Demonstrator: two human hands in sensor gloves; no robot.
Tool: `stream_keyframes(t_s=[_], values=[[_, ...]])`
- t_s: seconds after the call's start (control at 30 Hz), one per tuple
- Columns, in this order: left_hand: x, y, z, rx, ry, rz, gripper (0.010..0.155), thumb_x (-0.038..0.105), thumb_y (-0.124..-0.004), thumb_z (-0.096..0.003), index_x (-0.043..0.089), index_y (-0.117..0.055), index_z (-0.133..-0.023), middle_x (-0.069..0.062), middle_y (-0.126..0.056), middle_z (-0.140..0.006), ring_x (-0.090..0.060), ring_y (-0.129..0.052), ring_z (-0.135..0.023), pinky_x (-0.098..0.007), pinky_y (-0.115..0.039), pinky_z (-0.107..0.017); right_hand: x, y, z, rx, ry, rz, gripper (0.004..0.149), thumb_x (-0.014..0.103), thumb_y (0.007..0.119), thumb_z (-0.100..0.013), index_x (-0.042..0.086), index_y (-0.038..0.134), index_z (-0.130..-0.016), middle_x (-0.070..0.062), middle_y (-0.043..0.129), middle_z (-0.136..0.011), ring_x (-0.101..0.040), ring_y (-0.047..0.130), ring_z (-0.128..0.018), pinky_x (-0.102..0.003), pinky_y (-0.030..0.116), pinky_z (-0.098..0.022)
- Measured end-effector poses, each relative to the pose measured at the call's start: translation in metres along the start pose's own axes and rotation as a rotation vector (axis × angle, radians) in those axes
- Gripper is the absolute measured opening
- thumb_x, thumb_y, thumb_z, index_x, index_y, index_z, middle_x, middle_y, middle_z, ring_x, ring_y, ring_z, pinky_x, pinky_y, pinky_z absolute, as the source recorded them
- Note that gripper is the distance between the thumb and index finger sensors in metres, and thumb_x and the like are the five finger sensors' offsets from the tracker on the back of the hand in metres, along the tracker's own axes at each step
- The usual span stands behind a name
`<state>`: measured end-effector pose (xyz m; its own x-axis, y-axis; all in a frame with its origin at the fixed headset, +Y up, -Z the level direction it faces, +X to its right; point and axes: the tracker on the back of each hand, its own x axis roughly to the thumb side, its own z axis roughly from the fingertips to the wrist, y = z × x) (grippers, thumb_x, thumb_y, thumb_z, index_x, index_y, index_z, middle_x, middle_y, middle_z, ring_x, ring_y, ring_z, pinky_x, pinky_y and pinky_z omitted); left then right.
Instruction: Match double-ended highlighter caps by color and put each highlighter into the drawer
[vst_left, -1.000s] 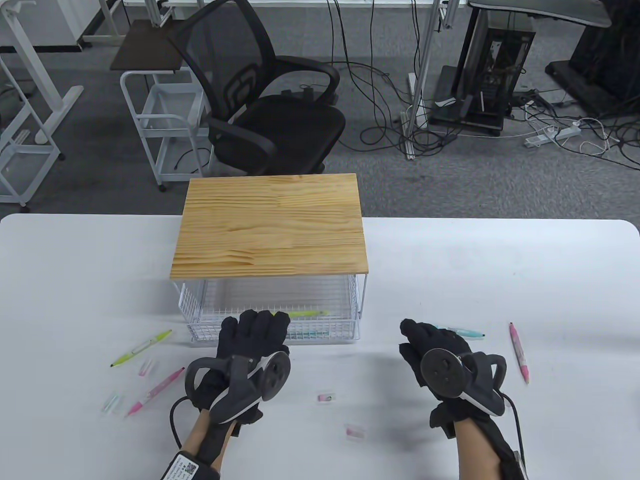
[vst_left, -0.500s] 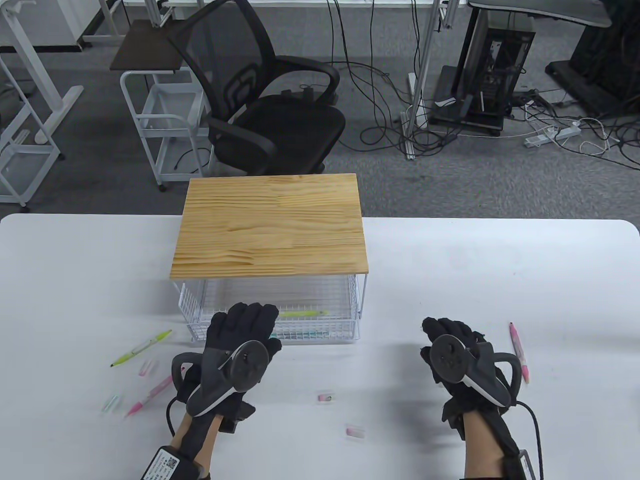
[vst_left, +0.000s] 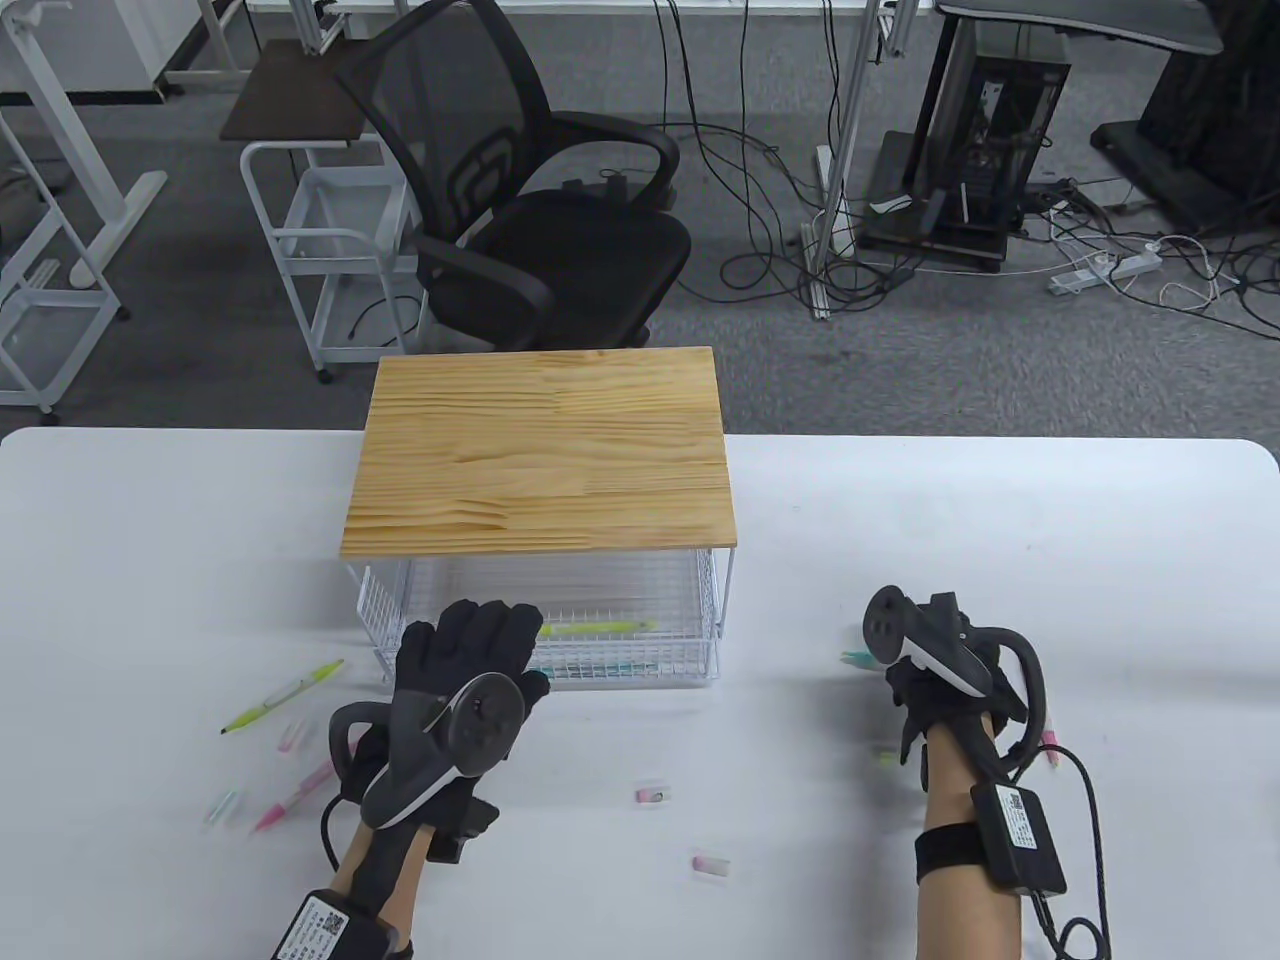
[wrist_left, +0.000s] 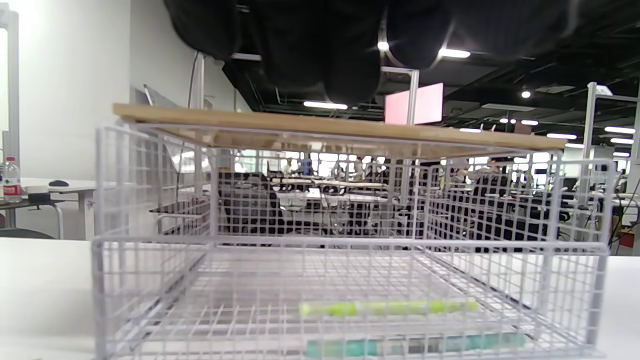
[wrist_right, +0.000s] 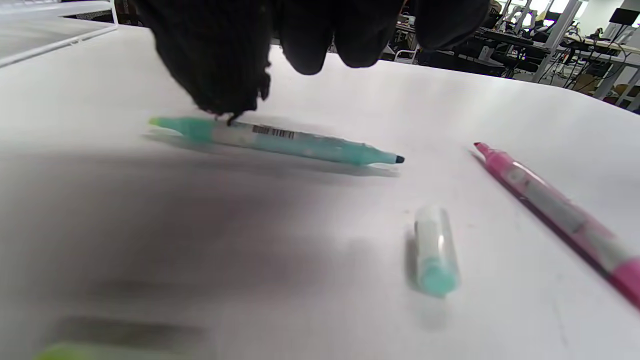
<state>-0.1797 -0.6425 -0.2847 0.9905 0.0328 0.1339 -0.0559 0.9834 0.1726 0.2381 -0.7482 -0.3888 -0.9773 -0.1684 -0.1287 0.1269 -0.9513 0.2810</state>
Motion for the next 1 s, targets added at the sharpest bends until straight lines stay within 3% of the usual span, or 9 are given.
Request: stream_keyframes(t_s=[0.2, 0.37, 0.5, 0.77, 1.0], values=[[0.001, -0.006, -0.002, -0.015, 0.008, -0.034, 0.063, 0.057, -0.062, -0.0534, 0.044, -0.049, -0.113, 0.004, -0.065, -0.124, -0.025, -0.061, -0.118, -0.058, -0.050, -0.087, 0.004, 0.010, -0.010, -0.008, -0.047, -0.024, 0.073, 0.037, 0.081, -0.052, 0.031, 0.042, -0.114, -0.004, 0.055, -0.122, -0.034, 0.060, -0.113, -0.068, 0.060, -0.074], [0.003, -0.013, -0.005, -0.039, 0.010, -0.074, 0.063, 0.057, -0.062, -0.0533, 0.044, -0.048, -0.113, 0.004, -0.065, -0.124, -0.026, -0.061, -0.118, -0.058, -0.050, -0.087, 0.009, 0.023, -0.016, 0.032, -0.046, 0.055, 0.072, 0.037, 0.081, -0.052, 0.032, 0.043, -0.113, -0.002, 0.057, -0.121, -0.032, 0.063, -0.112, -0.066, 0.060, -0.075], [0.002, -0.014, -0.005, -0.044, 0.015, -0.090, 0.063, 0.057, -0.062, -0.0532, 0.044, -0.048, -0.113, 0.004, -0.065, -0.124, -0.025, -0.060, -0.119, -0.058, -0.049, -0.087, 0.008, 0.026, -0.017, 0.016, -0.046, 0.032, 0.070, 0.037, 0.082, -0.052, 0.032, 0.046, -0.112, -0.002, 0.059, -0.119, -0.031, 0.069, -0.108, -0.061, 0.060, -0.078], [-0.002, -0.016, -0.005, -0.057, 0.025, -0.098, 0.063, 0.057, -0.062, -0.0533, 0.044, -0.048, -0.113, 0.004, -0.065, -0.124, -0.026, -0.060, -0.119, -0.059, -0.049, -0.087, 0.010, 0.026, -0.016, -0.019, -0.040, 0.049, 0.054, 0.037, 0.080, -0.052, 0.035, 0.062, -0.103, -0.001, 0.063, -0.117, -0.030, 0.073, -0.105, -0.059, 0.062, -0.077], [-0.004, -0.014, -0.005, -0.064, 0.026, -0.092, 0.063, 0.057, -0.062, -0.0531, 0.044, -0.048, -0.113, 0.004, -0.065, -0.124, -0.025, -0.060, -0.119, -0.059, -0.048, -0.088, 0.014, 0.027, -0.017, -0.045, -0.037, 0.085, 0.046, 0.036, 0.077, -0.054, 0.035, 0.066, -0.099, -0.001, 0.064, -0.115, -0.030, 0.075, -0.104, -0.060, 0.063, -0.076]])
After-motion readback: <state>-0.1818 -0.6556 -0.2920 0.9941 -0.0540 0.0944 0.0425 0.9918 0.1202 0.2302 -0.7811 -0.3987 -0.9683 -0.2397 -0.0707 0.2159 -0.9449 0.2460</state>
